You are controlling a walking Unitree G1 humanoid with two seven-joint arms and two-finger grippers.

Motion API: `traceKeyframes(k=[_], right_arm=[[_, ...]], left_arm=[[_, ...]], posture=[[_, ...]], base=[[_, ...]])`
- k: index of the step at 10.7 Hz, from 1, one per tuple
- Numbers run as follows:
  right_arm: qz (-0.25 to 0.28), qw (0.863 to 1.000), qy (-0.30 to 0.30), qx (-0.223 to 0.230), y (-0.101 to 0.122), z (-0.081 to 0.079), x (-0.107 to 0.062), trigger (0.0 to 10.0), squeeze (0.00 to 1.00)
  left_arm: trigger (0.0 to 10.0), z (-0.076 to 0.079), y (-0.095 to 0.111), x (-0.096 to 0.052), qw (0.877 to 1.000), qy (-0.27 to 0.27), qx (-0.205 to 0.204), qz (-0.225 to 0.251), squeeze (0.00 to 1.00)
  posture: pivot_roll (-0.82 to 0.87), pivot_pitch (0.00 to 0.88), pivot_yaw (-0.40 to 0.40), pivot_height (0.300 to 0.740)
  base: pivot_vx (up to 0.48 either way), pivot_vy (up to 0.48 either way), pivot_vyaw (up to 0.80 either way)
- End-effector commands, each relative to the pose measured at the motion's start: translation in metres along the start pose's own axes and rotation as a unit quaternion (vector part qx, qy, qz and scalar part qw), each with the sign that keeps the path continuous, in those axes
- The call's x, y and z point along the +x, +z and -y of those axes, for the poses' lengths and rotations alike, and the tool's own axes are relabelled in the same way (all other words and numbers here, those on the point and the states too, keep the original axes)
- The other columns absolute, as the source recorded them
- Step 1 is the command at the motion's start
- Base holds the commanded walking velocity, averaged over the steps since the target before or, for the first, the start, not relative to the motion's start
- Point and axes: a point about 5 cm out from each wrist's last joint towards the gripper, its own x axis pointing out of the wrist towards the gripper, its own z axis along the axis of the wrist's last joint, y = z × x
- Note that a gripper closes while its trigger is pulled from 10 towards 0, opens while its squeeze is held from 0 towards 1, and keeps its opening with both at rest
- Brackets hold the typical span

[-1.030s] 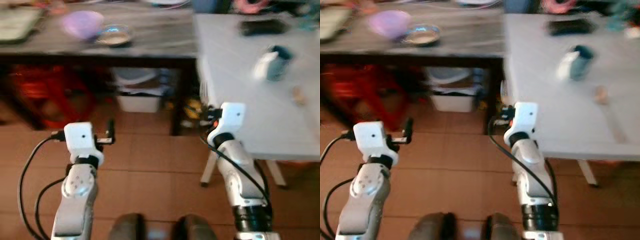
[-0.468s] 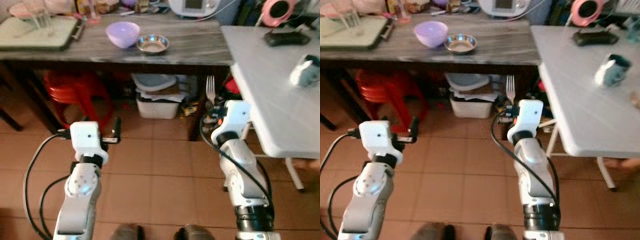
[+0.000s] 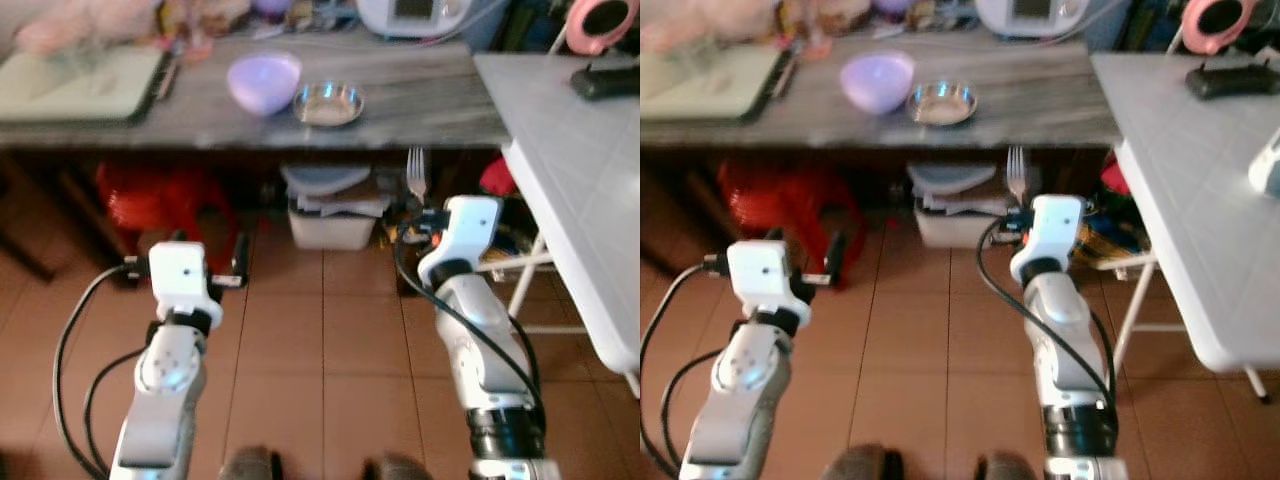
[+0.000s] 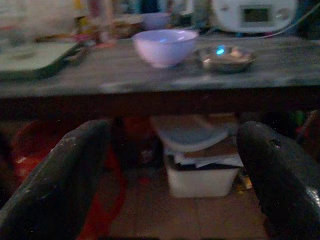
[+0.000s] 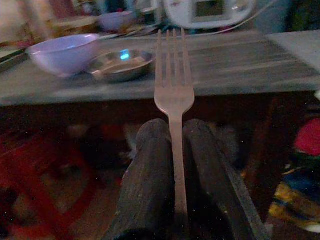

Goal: Setting the table

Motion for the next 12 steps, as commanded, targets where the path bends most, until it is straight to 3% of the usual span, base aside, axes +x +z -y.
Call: traceKeyframes(k=[1,4,7,9,12], right_arm=[[0.008,1.000,-0.017,-0.007,0.003,0.009,-0.002,0.0,0.00],[0.017,0.998,-0.050,-0.019,0.005,0.019,-0.007,0.0,0.00],[0.006,0.997,-0.072,-0.026,-0.003,0.030,-0.026,0.0,0.00],[-0.015,0.997,-0.068,-0.028,-0.013,0.031,-0.042,0.0,0.00],[-0.014,0.997,-0.071,-0.038,-0.011,0.033,-0.051,0.0,0.00]], left_arm=[[10.0,0.006,0.001,-0.001,1.000,-0.016,0.001,0.003,0.00],[10.0,0.004,-0.001,-0.008,1.000,-0.017,0.003,-0.004,0.00],[10.0,-0.002,-0.005,-0.018,1.000,-0.007,0.009,-0.014,0.00],[10.0,-0.004,-0.002,-0.016,1.000,-0.003,0.009,-0.009,0.00],[10.0,-0.005,-0.001,-0.016,1.000,0.000,0.012,-0.007,0.00]], posture=[[0.03,0.082,0.028,0.740],[0.04,0.086,0.026,0.740],[0.05,0.090,0.025,0.740],[0.05,0.088,0.026,0.740],[0.05,0.089,0.031,0.740]], base=[[0.480,0.000,0.00],[0.471,0.000,0.00],[0.465,0.000,0.00],[0.461,0.000,0.00],[0.460,0.000,0.00]])
